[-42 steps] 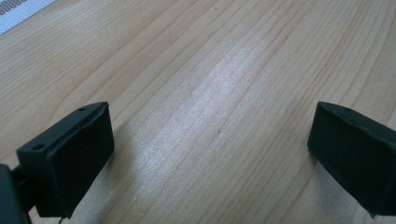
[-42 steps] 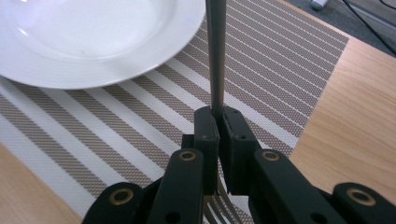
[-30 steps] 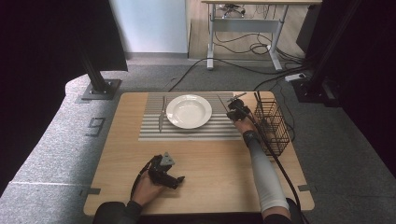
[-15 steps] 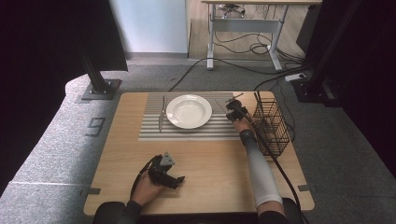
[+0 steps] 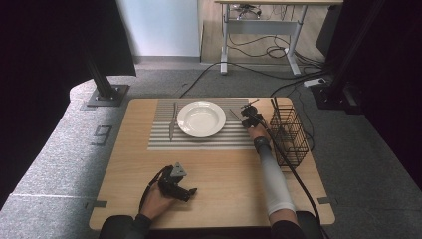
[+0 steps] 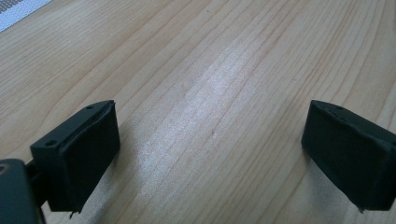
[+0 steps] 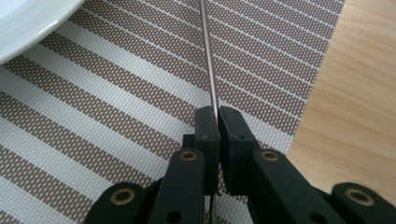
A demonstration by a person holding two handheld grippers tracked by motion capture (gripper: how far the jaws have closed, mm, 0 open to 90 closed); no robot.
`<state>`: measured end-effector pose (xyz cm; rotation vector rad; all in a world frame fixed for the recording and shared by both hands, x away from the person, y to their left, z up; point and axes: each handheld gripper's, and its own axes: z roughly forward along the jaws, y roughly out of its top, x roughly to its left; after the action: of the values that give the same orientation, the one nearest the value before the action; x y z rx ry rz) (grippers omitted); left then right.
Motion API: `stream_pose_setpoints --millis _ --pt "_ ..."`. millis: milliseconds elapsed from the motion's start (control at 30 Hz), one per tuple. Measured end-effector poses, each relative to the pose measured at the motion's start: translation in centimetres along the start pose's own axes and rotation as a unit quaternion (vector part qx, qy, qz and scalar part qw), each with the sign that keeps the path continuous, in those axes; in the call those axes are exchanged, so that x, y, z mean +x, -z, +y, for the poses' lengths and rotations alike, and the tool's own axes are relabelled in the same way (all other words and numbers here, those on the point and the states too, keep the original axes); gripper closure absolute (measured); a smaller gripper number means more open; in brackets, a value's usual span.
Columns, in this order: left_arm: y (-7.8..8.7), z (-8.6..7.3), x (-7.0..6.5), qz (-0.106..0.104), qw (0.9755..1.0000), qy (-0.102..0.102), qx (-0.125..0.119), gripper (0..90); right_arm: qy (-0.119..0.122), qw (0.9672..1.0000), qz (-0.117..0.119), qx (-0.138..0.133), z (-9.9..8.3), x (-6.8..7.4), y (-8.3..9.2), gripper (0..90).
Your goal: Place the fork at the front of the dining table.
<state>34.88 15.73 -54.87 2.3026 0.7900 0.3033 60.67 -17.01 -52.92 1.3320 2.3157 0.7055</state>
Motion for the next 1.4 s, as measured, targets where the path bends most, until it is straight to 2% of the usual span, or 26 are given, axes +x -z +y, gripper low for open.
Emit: stream_pose_setpoints --millis 133,200,333,467,500,533,567,633,733,833,1067,1233,1300,1400 --pt "0.0 0.0 0.0 0.000 1.0000 0.000 0.000 3.9 0.002 1.0000 0.000 0.000 0.0 0.0 0.0 84.3" --pt "0.0 0.0 0.0 0.000 1.0000 0.000 0.000 3.8 0.002 1.0000 0.001 -0.001 -0.1 -0.1 0.1 80.4" --pt "0.0 0.0 0.0 0.000 1.0000 0.001 0.001 3.8 0.003 0.9998 0.018 -0.006 0.0 0.5 0.5 75.0" --pt "0.0 0.0 0.0 0.001 1.0000 0.001 0.001 3.8 0.013 0.9996 0.022 -0.010 0.0 0.9 1.1 72.5" --pt "0.0 0.0 0.0 0.001 1.0000 0.001 0.001 3.8 0.014 0.9996 0.020 -0.010 -0.1 1.1 1.6 68.6" --pt "0.0 0.0 0.0 0.001 1.0000 0.001 0.001 3.8 0.014 0.9996 0.020 -0.010 -0.1 1.1 1.6 68.6" --pt "0.0 0.0 0.0 0.001 1.0000 0.001 0.001 3.8 0.016 0.9997 0.016 -0.010 -0.4 1.2 2.2 63.9" --pt "0.0 0.0 0.0 0.001 1.0000 0.002 0.001 3.8 0.015 0.9998 0.011 -0.011 -0.5 1.3 2.6 61.8" --pt "0.0 0.0 0.0 0.001 1.0000 0.002 0.001 3.8 0.000 0.9998 0.013 -0.016 -1.2 1.4 3.7 53.7" --pt "-0.1 0.1 -0.1 0.001 1.0000 0.003 0.000 3.8 -0.006 0.9999 -0.004 -0.009 -2.3 1.9 4.7 45.5" --pt "-0.1 0.1 -0.1 0.002 1.0000 0.003 0.001 3.7 -0.034 0.9991 -0.022 -0.007 -4.0 2.1 5.7 42.2" --pt "-0.1 0.1 -0.1 0.002 1.0000 0.003 0.001 3.7 -0.037 0.9983 -0.044 0.004 -4.5 2.4 5.7 43.2" --pt "-0.1 0.1 -0.1 0.002 1.0000 0.004 0.000 3.7 -0.031 0.9982 -0.051 0.006 -4.6 2.6 5.6 44.5" --pt "-0.1 0.1 -0.1 0.002 1.0000 0.005 0.000 3.7 -0.027 0.9983 -0.050 0.015 -4.9 2.6 5.5 51.4"
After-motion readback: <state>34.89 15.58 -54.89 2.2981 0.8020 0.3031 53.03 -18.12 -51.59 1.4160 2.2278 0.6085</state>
